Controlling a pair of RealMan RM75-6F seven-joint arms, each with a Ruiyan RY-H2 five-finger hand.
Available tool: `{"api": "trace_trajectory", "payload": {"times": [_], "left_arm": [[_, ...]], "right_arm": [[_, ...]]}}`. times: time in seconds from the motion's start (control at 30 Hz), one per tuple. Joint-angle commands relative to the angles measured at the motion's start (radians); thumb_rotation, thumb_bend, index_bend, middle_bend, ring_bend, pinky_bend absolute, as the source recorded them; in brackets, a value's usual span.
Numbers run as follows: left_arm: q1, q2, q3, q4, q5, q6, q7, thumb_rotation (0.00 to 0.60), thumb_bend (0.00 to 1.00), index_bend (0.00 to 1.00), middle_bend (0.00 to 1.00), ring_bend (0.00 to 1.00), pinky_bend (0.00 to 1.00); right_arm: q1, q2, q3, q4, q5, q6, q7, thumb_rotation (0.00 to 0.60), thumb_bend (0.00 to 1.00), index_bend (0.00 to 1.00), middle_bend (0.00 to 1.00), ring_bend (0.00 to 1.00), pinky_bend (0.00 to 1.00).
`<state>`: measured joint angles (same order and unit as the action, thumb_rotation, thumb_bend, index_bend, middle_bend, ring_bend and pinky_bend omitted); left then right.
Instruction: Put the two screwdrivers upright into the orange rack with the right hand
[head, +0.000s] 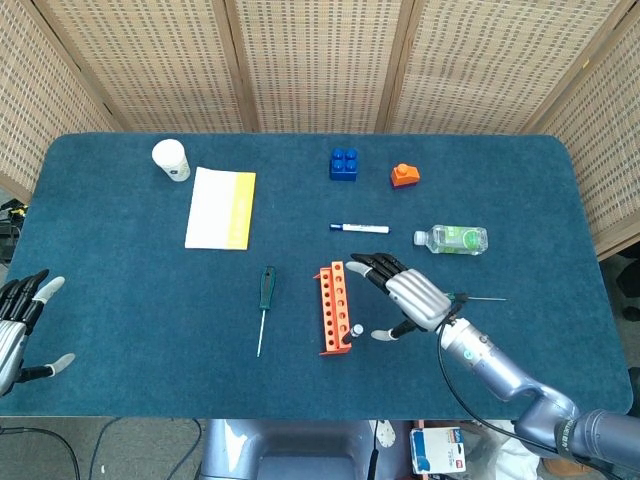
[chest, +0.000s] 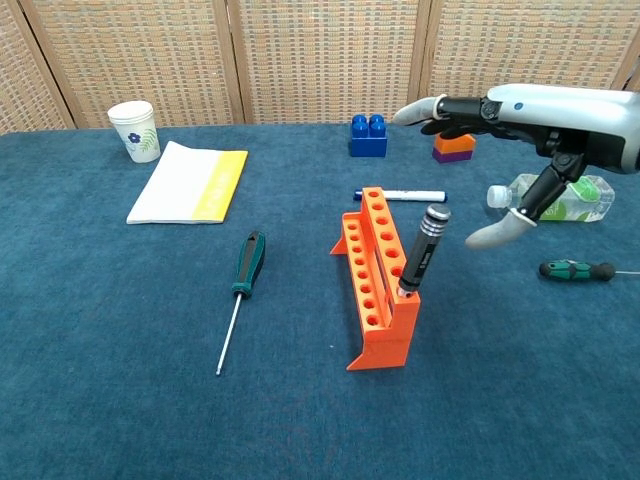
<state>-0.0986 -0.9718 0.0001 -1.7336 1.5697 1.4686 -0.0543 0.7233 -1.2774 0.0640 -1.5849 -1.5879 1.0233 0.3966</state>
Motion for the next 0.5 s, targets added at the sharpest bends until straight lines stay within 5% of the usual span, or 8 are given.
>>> {"api": "trace_trajectory", "payload": {"times": [0.03,0.5], "left_arm": [[0.000,-0.001,0.000,0.000,0.000,-0.001,0.001,0.600,0.00,0.00,0.00,0.00,0.00],[-0.004,-0.002,-0.002,-0.002,-0.010,-0.009,0.005,0.600,0.00,0.00,0.00,0.00,0.00]], "right_arm": [[0.004,-0.003,0.006,-0.006,0.000,0.000,0.000,0.600,0.00,0.00,0.00,0.00,0.00],[0.026,-0.028,0.033,-0.028,0.026,-0.018,-0.027,0.600,0.00,0.00,0.00,0.00,0.00]]}}
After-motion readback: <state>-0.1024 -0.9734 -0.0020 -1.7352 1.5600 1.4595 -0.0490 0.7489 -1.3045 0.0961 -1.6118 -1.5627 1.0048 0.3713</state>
